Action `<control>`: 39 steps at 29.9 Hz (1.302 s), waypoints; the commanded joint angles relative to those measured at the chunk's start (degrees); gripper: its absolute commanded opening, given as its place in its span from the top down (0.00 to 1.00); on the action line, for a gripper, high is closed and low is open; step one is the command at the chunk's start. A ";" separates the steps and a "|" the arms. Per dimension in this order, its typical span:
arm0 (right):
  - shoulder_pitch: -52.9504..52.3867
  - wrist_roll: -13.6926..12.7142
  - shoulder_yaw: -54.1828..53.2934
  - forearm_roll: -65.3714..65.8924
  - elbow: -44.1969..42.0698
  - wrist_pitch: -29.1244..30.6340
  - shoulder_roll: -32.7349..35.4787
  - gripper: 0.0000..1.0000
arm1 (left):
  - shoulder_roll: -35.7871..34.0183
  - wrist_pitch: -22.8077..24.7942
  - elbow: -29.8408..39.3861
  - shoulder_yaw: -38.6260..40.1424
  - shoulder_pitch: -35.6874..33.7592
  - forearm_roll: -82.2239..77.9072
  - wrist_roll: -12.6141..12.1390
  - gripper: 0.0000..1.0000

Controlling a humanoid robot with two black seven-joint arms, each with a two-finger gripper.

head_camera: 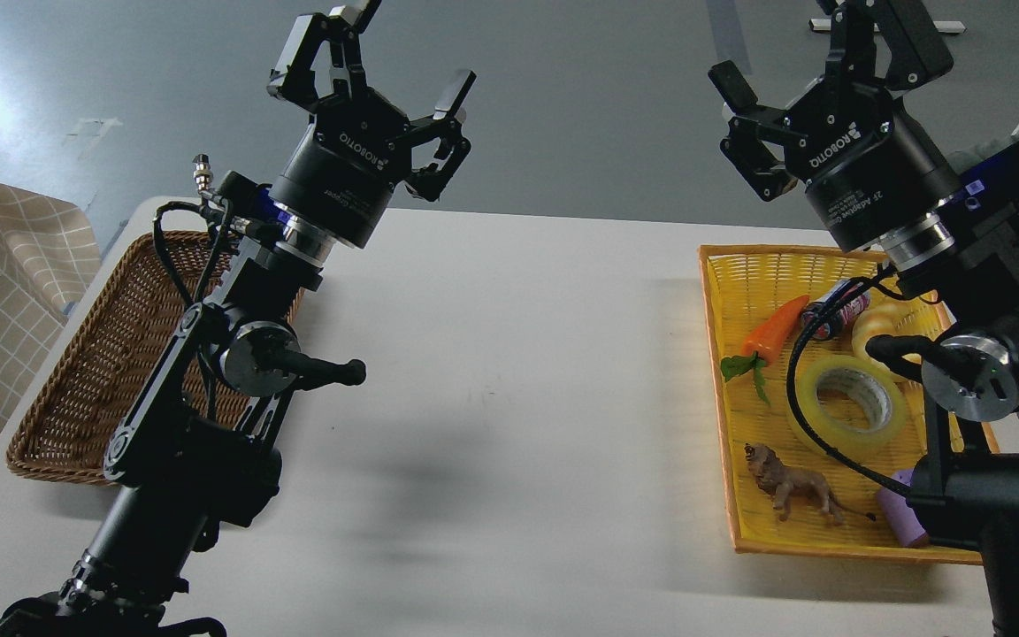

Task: Place and transfer tape with both arms

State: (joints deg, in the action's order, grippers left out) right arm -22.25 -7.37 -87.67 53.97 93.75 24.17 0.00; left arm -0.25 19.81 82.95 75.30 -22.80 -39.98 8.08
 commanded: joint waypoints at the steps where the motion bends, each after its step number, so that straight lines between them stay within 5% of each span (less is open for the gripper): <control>1: 0.01 0.07 -0.04 -0.01 -0.06 0.18 0.00 0.00 | 0.25 -1.44 0.11 0.02 0.21 0.08 0.09 0.02; 39: 0.80 -0.02 0.22 0.25 -0.06 -0.17 0.00 0.00 | 0.25 -1.70 1.95 0.02 1.18 -0.01 -0.43 0.02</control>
State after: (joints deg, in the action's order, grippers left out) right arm -21.40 -7.38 -87.49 54.21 93.69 24.00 0.00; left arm 0.00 18.02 84.89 75.32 -21.71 -39.99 7.72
